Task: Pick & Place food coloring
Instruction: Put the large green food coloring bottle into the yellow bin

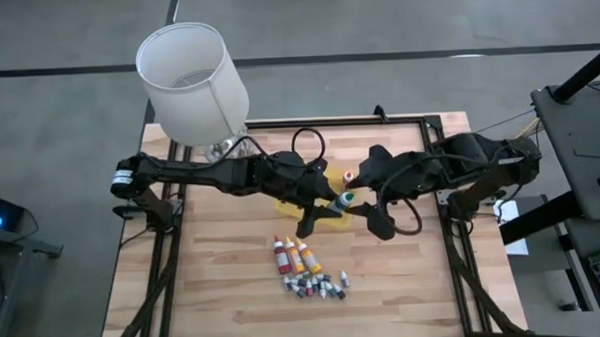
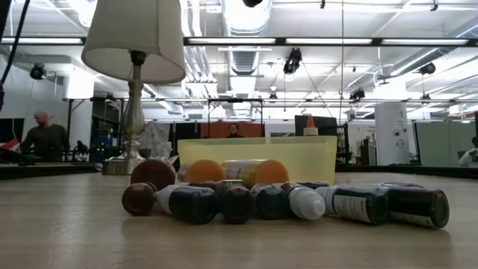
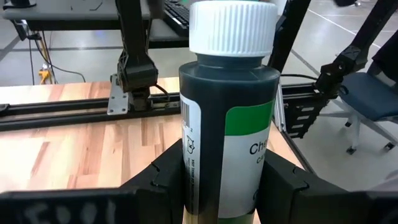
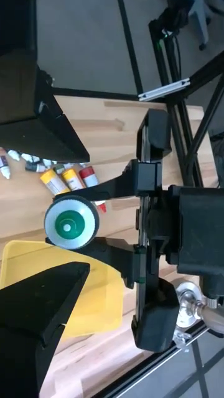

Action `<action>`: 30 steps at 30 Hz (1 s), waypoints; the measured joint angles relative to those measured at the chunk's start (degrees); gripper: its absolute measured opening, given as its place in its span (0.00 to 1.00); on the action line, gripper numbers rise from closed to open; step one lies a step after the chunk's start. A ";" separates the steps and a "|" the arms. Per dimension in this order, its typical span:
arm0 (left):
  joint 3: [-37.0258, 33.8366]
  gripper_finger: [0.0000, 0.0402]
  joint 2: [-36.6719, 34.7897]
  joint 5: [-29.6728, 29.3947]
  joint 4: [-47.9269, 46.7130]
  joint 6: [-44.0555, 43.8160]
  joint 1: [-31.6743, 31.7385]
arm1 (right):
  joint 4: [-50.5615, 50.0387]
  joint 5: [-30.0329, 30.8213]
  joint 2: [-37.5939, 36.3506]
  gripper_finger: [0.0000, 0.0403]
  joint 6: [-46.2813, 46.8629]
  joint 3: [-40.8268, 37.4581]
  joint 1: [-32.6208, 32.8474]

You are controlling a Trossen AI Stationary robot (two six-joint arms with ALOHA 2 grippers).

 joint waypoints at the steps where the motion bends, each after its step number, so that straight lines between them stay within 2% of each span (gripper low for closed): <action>1: 0.01 0.30 0.00 0.00 0.00 0.00 0.00 | 0.00 0.03 0.22 0.66 -0.19 0.00 -0.21; 8: 0.01 0.30 0.00 0.00 0.00 -0.12 0.00 | -1.25 -0.04 1.09 0.64 -0.67 -0.02 -0.92; 21: 0.03 0.30 0.00 -0.02 -0.02 -0.22 0.00 | -2.98 -0.26 1.02 0.53 -0.66 -0.02 -1.15; 30: 0.04 0.30 0.00 0.00 -0.02 -0.24 0.00 | -2.93 -0.27 0.65 0.51 -0.65 -0.02 -1.13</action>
